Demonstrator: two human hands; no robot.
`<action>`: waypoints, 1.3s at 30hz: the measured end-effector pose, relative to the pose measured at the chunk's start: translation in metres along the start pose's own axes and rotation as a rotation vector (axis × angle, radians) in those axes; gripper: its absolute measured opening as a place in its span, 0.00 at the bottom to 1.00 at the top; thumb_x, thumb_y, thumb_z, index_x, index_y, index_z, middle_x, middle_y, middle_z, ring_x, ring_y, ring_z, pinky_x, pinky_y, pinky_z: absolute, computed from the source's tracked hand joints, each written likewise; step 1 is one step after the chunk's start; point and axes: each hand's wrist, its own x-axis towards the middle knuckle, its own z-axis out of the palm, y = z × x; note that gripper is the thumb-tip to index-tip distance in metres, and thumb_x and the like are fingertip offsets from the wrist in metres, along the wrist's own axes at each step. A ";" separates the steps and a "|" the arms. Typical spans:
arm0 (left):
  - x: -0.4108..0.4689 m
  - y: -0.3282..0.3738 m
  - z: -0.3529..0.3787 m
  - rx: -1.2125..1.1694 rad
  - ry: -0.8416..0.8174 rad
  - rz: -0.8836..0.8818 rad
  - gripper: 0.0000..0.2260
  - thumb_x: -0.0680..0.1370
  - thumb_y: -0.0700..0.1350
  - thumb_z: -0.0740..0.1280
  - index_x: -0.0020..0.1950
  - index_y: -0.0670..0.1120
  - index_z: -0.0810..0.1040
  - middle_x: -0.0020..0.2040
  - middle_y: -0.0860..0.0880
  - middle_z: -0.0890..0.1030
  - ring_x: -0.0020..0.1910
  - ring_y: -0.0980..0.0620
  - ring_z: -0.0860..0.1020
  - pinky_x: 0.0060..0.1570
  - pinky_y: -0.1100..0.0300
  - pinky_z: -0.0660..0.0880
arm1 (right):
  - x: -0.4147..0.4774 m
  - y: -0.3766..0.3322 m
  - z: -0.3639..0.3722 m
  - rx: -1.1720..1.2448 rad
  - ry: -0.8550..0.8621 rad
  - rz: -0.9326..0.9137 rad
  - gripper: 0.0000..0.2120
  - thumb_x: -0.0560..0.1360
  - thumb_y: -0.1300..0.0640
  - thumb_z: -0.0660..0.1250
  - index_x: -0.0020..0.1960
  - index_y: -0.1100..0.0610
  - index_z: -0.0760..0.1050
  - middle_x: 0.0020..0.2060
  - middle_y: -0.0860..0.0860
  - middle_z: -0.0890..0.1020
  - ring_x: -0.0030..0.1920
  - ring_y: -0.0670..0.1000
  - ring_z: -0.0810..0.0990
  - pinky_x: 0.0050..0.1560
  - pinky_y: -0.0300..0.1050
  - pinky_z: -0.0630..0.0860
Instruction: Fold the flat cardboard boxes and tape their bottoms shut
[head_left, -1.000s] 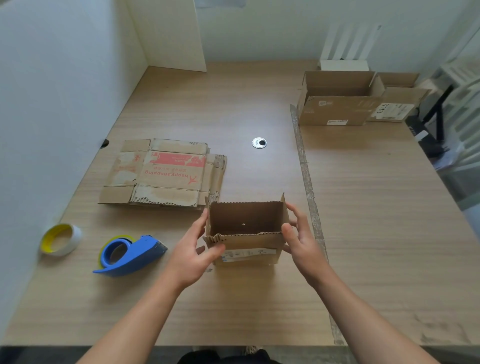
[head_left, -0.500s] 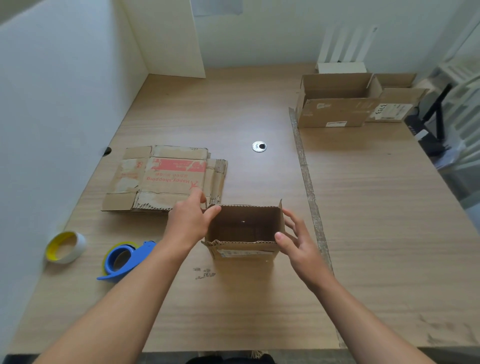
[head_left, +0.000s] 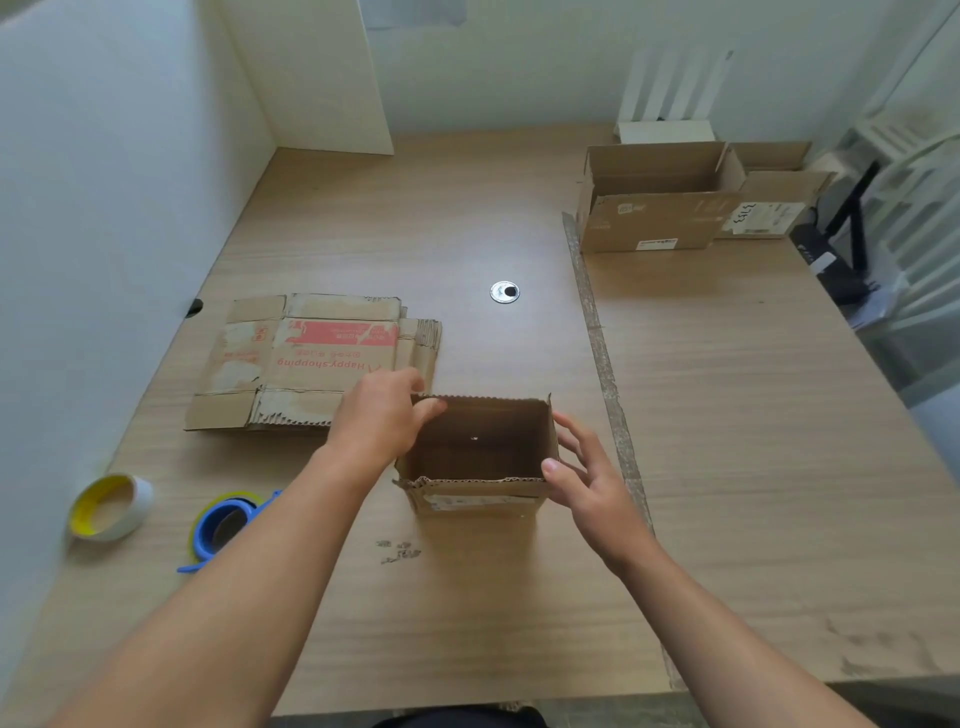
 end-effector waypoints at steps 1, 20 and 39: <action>0.001 0.000 0.001 0.005 0.018 -0.003 0.17 0.78 0.61 0.66 0.57 0.50 0.80 0.52 0.48 0.81 0.53 0.46 0.77 0.49 0.53 0.74 | 0.000 0.000 0.000 0.001 -0.004 0.001 0.24 0.77 0.51 0.66 0.69 0.33 0.68 0.62 0.30 0.75 0.65 0.45 0.77 0.65 0.49 0.76; -0.042 -0.028 0.019 -0.299 -0.009 0.010 0.39 0.77 0.48 0.71 0.81 0.54 0.51 0.48 0.47 0.80 0.47 0.48 0.76 0.48 0.60 0.69 | 0.013 -0.002 0.002 -0.072 -0.055 -0.001 0.27 0.76 0.40 0.59 0.75 0.33 0.61 0.70 0.36 0.70 0.70 0.39 0.70 0.71 0.50 0.69; -0.051 -0.031 0.016 -0.607 0.048 -0.087 0.30 0.81 0.53 0.64 0.81 0.54 0.55 0.71 0.51 0.73 0.59 0.58 0.72 0.59 0.62 0.65 | 0.011 0.001 -0.008 -0.085 -0.078 0.004 0.30 0.74 0.32 0.58 0.75 0.31 0.59 0.73 0.40 0.68 0.72 0.43 0.69 0.67 0.50 0.74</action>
